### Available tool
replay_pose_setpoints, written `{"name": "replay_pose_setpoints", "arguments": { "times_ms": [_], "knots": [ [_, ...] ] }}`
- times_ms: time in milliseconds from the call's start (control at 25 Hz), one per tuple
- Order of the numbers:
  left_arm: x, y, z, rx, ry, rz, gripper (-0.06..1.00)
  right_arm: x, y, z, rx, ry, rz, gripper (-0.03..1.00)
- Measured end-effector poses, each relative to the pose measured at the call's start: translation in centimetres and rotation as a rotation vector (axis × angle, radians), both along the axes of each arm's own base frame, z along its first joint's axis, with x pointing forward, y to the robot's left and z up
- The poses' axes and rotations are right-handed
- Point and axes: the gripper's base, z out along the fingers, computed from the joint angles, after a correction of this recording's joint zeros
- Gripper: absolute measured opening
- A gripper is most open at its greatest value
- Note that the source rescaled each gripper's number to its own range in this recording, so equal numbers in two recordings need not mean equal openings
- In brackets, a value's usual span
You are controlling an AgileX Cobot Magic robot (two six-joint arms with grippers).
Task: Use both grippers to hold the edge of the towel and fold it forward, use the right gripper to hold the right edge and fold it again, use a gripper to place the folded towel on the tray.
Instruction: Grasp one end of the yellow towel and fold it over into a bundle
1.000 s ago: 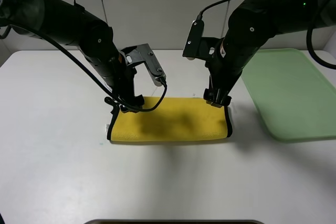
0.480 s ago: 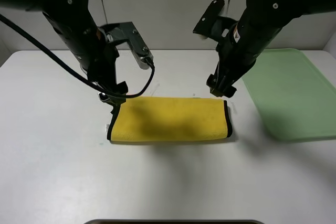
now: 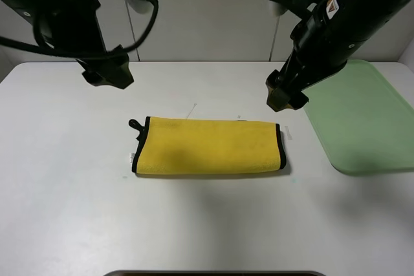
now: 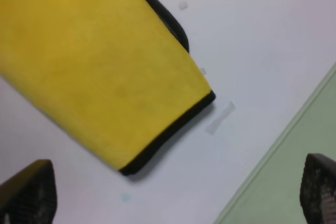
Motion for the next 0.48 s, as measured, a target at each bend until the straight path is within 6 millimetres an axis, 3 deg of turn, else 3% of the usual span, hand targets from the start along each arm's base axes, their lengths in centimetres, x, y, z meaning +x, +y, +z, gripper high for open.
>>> {"name": "replay_pose_setpoints", "arguments": {
  "times_ms": [240, 480],
  "knots": [
    [-3.5, 2.4, 3.2, -0.087, -0.052, 0.083, 1.0, -0.9, -0.5, 1.2, 0.035, 0.004, -0.029, 1.0],
    [-8.6, 5.7, 2.8, -0.174, -0.072, 0.176, 1.0, -1.1, -0.6, 1.3, 0.034, 0.014, -0.037, 1.0]
  ]
}}
